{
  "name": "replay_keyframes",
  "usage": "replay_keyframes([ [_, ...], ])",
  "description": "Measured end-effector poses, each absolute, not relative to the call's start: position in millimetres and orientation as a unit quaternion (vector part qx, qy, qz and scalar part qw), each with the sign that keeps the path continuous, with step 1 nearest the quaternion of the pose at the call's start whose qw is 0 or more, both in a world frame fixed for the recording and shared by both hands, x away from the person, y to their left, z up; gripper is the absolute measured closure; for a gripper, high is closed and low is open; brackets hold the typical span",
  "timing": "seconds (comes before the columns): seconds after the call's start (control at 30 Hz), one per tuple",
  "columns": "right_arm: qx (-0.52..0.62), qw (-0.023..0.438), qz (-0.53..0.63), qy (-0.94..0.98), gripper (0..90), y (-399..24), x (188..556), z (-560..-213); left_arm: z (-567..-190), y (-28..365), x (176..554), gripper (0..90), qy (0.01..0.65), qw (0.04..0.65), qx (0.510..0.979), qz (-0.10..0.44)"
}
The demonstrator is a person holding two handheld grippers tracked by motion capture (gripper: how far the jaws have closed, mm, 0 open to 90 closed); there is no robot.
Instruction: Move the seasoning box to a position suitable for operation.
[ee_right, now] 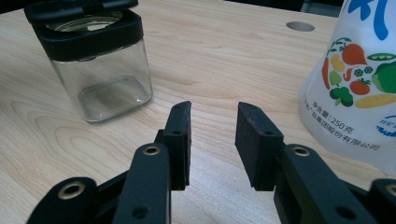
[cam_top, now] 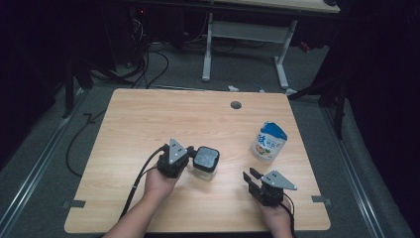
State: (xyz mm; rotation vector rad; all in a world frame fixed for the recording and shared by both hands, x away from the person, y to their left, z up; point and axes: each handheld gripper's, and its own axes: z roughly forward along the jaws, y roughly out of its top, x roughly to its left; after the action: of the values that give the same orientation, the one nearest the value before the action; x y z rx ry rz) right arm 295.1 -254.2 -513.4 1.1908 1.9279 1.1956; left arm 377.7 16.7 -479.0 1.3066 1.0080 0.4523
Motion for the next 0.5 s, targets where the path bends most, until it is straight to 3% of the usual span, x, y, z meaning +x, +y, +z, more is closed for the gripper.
replay_keyframes([
  [0.23, 0.445, 0.284, 0.446, 0.723, 66.6, -253, 295, -514, -480, 16, 378, 90.0, 0.446, 0.657, 0.574, 0.201],
  [0.5, 0.435, 0.280, 0.453, 0.726, 79.1, -242, 295, -513, -480, 16, 378, 90.0, 0.447, 0.657, 0.574, 0.198],
])
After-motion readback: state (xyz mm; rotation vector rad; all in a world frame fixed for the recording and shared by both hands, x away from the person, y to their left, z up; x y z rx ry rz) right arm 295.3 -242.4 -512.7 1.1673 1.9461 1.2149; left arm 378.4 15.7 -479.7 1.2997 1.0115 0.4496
